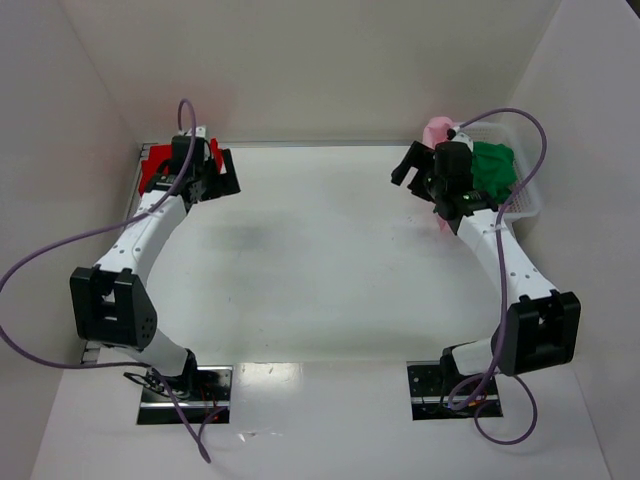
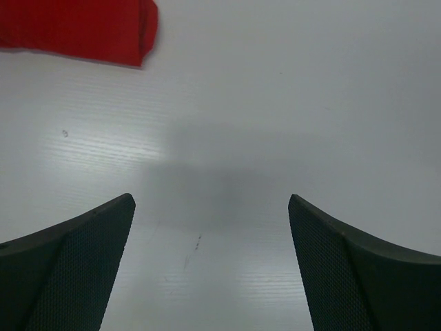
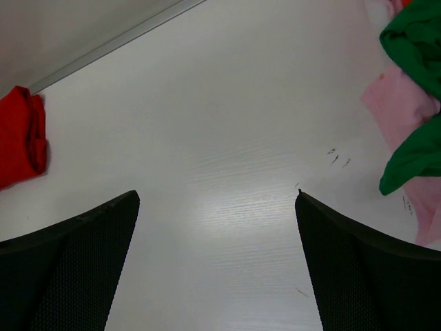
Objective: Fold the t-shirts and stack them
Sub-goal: Put the neatly folded tshirt into the corner of the board with the left arm
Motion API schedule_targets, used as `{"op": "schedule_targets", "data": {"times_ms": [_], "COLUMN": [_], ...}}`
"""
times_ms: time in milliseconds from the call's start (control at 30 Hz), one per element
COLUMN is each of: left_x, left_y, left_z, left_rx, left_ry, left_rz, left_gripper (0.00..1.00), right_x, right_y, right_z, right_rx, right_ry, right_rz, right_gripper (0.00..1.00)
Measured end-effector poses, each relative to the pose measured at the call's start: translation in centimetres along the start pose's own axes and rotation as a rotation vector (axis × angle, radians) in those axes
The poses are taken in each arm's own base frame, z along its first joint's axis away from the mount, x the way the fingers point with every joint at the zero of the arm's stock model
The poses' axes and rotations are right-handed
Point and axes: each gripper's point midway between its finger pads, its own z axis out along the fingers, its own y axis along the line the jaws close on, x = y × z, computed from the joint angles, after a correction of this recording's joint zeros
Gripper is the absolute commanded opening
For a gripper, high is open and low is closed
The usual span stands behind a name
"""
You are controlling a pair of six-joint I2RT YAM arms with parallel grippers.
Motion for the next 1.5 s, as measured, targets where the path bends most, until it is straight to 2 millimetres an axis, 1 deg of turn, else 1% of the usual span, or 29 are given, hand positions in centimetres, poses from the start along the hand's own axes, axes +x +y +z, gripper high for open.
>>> {"op": "schedule_targets", "data": {"times_ms": [67,167,267,467,767,1067,1200,1367,1500], "left_x": [-0.3,0.0,0.1,0.1,0.1,-1.1,-1.1,-1.0,-0.9], "left_y": [-1.0,-2.4,-2.6,-2.5,-3.2,-3.4,-3.3,-3.2,-3.0], "left_z": [0.4,0.4,0.3,0.3,-0.2,-1.9,-2.0,-1.9,-1.9], "left_rx": [0.016,0.054,0.062,0.062,0.108,0.123,0.118,0.115,0.108], "left_ry": [0.002,0.013,0.019,0.018,0.019,-0.025,-0.028,-0.024,-0.022], "left_rz": [0.021,0.052,0.055,0.061,0.084,0.089,0.102,0.104,0.103], "left_gripper": [1.0,1.0,1.0,1.0,1.0,1.0,1.0,1.0,1.0], "right_x": [0.1,0.3,0.2,-0.3,-0.4,-0.7,-1.2,-2.2,-2.4], "right_y": [-0.5,-1.2,-1.7,-3.3,-3.5,-3.8,-3.9,-3.7,-3.7], "right_z": [0.3,0.7,0.7,1.1,1.2,1.1,0.8,-0.2,-0.4], "right_rx": [0.015,0.041,0.055,0.091,0.093,0.102,0.111,0.107,0.108], "right_ry": [0.005,0.011,0.01,0.003,0.003,-0.003,-0.024,-0.057,-0.066], "right_rz": [0.002,-0.001,-0.007,-0.01,-0.03,-0.032,-0.041,-0.046,-0.048], "right_gripper": [0.99,0.99,0.99,0.99,0.99,0.99,0.99,0.99,0.99]}}
